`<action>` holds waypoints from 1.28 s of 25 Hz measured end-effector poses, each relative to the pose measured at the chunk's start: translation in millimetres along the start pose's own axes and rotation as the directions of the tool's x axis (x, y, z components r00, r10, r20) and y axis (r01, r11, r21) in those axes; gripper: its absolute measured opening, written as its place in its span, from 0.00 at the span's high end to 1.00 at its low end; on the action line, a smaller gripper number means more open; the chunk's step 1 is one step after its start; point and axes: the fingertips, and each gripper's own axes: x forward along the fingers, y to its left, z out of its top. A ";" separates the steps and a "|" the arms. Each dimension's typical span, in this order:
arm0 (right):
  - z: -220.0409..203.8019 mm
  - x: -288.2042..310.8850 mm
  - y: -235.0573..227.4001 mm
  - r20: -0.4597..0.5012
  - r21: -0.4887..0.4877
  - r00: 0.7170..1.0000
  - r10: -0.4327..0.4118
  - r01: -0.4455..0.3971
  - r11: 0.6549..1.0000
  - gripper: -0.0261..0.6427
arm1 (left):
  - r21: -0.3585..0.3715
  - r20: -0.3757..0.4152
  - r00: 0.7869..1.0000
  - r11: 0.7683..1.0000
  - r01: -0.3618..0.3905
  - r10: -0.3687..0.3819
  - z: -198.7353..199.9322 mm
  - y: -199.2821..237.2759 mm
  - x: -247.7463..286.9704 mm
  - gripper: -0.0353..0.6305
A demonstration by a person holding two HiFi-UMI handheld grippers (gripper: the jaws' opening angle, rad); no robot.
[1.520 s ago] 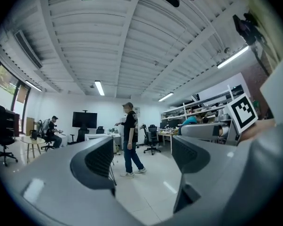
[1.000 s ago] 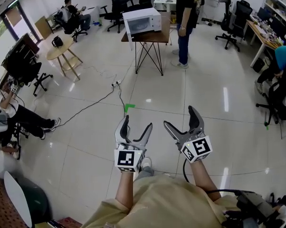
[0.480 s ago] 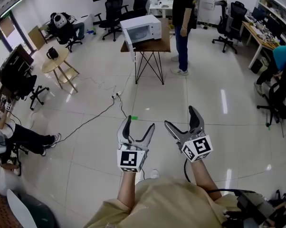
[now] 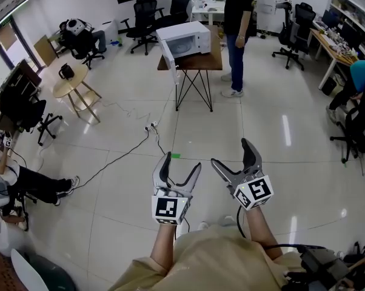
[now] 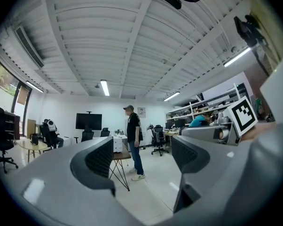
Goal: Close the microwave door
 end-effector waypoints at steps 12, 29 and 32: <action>-7.6 24.5 -72.6 0.002 0.011 1.000 0.021 -0.021 1.000 0.21 | -0.028 -0.045 0.998 0.998 -0.055 0.053 -15.8 2.8 65.1 0.36; -4.4 25.7 -279.1 0.031 0.056 0.997 0.066 -0.068 0.996 0.21 | 0.036 -0.084 0.990 0.994 -0.108 0.110 -41.4 -80.0 242.0 0.36; -16.4 25.2 -301.1 0.016 0.074 0.997 0.081 -0.082 0.994 0.21 | 0.057 -0.064 0.992 0.992 -0.109 0.113 -51.3 -90.9 262.1 0.36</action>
